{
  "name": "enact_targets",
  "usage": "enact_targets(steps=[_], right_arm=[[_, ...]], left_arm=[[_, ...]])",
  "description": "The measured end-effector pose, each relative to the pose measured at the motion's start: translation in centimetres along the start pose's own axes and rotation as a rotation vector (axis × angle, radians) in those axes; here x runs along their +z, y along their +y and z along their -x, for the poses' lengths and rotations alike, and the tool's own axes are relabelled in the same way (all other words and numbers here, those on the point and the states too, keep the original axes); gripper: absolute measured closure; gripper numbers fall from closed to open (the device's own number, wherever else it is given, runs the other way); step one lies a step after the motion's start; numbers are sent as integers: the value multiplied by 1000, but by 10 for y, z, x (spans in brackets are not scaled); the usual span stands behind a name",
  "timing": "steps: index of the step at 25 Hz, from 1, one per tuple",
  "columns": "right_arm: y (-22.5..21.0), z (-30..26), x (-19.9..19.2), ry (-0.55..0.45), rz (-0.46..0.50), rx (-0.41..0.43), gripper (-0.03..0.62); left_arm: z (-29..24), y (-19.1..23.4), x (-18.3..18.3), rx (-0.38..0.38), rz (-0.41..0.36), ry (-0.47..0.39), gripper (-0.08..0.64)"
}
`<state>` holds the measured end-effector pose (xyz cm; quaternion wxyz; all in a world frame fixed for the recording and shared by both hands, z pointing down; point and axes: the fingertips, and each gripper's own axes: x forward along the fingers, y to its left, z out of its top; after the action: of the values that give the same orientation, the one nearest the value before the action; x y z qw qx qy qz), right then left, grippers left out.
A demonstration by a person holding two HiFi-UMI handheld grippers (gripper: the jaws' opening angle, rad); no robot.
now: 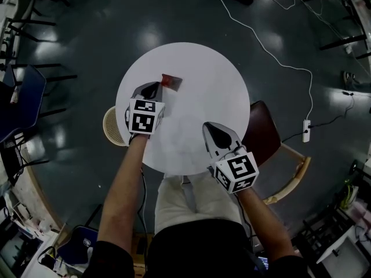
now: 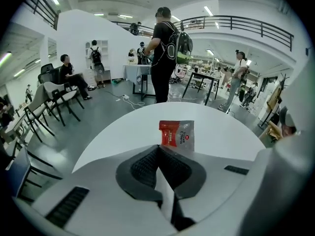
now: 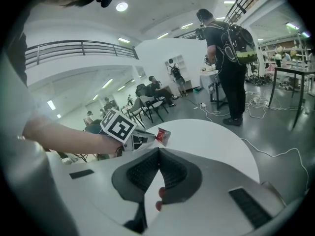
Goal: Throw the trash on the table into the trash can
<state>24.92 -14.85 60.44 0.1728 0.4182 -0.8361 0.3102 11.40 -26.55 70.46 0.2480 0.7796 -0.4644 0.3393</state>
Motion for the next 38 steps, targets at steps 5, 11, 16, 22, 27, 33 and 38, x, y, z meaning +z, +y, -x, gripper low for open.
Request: enact_targets(steps=[5,11,16,22,27,33,38], right_arm=[[3,2,-1,-1,5,-3,575],[7,6,0,-3,13,3,575],[10,6,6,-10,22,4,575],[9,14,13,-20,23,2,575],[13,17,23,-35,29,2,575],[14,23,28,-40,42,6,575],[17,23,33,-40,52,12,575]], left_arm=[[8,-3,1,-3,-5,-19,546],[21,-9,3,-4,0,-36,546],[30,-8,5,-2,-14,-46,546],[44,-17,15,-13,-11,-75,546],[59,-20,20,-16,-10,-88,546],[71,-30,25,-21,-7,-106,546],[83,-32,26,-20,-1,-115,546]])
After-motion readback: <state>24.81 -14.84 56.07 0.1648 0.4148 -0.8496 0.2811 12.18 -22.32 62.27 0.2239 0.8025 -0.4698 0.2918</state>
